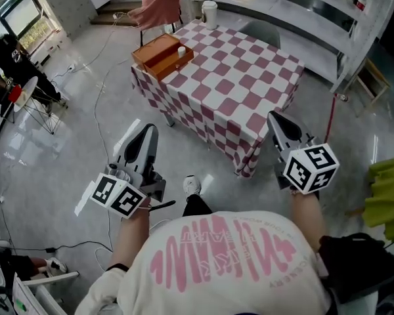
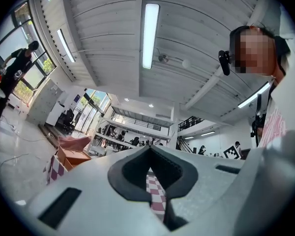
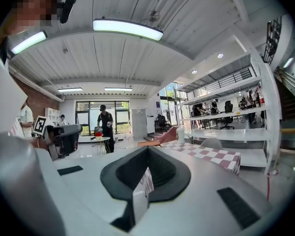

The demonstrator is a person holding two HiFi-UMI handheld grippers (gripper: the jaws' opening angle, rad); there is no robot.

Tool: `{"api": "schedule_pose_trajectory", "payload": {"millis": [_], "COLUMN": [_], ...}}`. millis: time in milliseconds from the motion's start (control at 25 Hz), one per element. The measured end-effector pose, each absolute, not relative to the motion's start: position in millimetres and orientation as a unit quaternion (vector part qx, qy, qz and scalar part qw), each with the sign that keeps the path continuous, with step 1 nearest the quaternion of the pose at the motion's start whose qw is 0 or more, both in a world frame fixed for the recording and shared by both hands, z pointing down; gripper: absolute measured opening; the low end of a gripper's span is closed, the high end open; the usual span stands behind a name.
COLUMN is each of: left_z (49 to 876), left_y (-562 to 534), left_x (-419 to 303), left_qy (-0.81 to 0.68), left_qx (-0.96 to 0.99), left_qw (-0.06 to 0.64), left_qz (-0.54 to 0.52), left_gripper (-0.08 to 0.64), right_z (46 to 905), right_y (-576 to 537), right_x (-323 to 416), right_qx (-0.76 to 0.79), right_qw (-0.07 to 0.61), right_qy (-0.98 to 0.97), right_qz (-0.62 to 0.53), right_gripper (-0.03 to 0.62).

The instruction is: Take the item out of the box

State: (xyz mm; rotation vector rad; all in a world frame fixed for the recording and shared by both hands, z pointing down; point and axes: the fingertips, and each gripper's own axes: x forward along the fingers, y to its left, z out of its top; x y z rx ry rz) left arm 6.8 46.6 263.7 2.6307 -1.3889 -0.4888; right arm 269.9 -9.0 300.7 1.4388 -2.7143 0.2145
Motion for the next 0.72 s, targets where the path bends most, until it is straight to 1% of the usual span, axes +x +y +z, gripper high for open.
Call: {"api": "schedule_pose_trajectory", "payload": {"millis": [280,720], "left_z": [262.8,234.1], "left_y": [-14.0,-112.4], "left_x": [-12.9,-52.0], "left_qy": [-0.443,-0.41], "left_qx": [0.879,0.894], "left_qw": [0.069,0.06], "left_qz": [-0.161,-0.172], "left_gripper": [0.007,0.007], "right_z": [300.9,273.6], "right_y": [-56.0,-139.7], "right_x": [240.2,180.0], "right_qx": [0.474,0.479], "right_qw": [0.038,0.034], "right_qy": [-0.877,-0.875], "right_qz": [0.071,0.055], "right_gripper": [0.005,0.005]}}
